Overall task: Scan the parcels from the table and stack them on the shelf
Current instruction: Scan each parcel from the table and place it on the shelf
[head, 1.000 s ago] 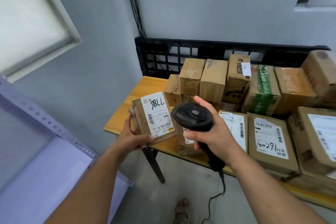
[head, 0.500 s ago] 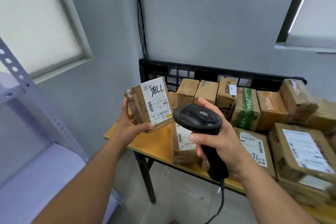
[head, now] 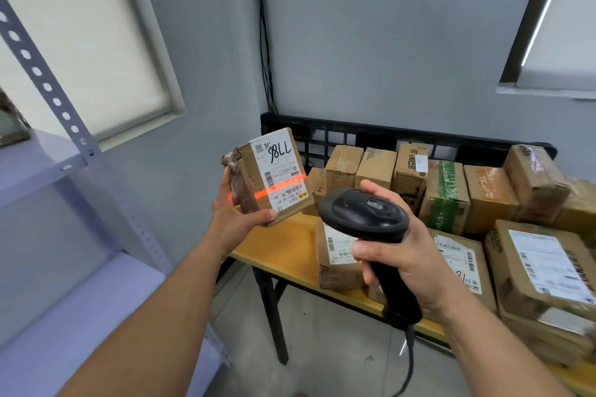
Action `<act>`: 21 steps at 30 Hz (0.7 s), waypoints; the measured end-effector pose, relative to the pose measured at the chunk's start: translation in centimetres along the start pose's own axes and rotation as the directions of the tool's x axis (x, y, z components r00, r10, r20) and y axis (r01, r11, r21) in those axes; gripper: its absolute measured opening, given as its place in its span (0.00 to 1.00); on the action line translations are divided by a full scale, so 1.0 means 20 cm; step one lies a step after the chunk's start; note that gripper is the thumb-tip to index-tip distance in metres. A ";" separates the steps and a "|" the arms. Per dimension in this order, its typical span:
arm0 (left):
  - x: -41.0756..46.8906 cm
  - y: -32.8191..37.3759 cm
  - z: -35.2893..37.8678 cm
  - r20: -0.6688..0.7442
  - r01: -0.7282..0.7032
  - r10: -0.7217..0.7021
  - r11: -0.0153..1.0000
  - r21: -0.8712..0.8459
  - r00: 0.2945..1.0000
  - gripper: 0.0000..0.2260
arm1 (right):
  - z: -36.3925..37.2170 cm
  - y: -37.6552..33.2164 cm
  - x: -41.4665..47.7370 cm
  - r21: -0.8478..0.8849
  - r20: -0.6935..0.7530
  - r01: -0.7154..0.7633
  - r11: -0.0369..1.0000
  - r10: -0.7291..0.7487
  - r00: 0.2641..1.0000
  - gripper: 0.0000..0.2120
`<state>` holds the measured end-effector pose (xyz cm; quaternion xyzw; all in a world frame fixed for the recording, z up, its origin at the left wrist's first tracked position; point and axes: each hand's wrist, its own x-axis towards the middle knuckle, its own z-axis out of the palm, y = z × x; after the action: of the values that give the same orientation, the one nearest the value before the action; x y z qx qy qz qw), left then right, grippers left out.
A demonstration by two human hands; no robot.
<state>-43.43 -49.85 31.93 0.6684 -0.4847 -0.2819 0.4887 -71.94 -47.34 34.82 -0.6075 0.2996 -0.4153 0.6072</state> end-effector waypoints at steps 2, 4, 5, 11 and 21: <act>-0.01 0.00 -0.02 -0.006 -0.003 0.003 1.000 -0.003 1.000 0.55 | 0.02 0.00 0.00 -0.017 0.003 -0.004 1.000 0.004 1.000 0.42; -0.01 -0.01 -0.04 -0.011 -0.007 0.007 1.000 -0.004 1.000 0.55 | 0.03 0.00 -0.01 -0.029 0.013 -0.006 1.000 0.007 1.000 0.42; 0.00 -0.01 -0.04 -0.013 -0.009 0.009 1.000 -0.003 1.000 0.54 | 0.03 0.00 -0.01 -0.032 0.014 -0.004 0.999 0.004 1.000 0.42; 0.02 -0.01 -0.11 -0.024 -0.070 0.070 0.997 0.013 0.997 0.53 | 0.08 -0.03 -0.02 -0.079 0.000 0.011 0.997 -0.011 1.000 0.42; -0.03 -0.05 -0.44 -0.026 -0.075 0.075 0.997 -0.006 0.997 0.53 | 0.39 -0.03 0.02 -0.110 -0.011 0.031 0.993 -0.032 0.999 0.43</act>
<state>-35.70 -45.96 34.16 0.6517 -0.5022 -0.2562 0.5074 -65.00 -43.74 36.13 -0.6419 0.3162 -0.4115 0.5645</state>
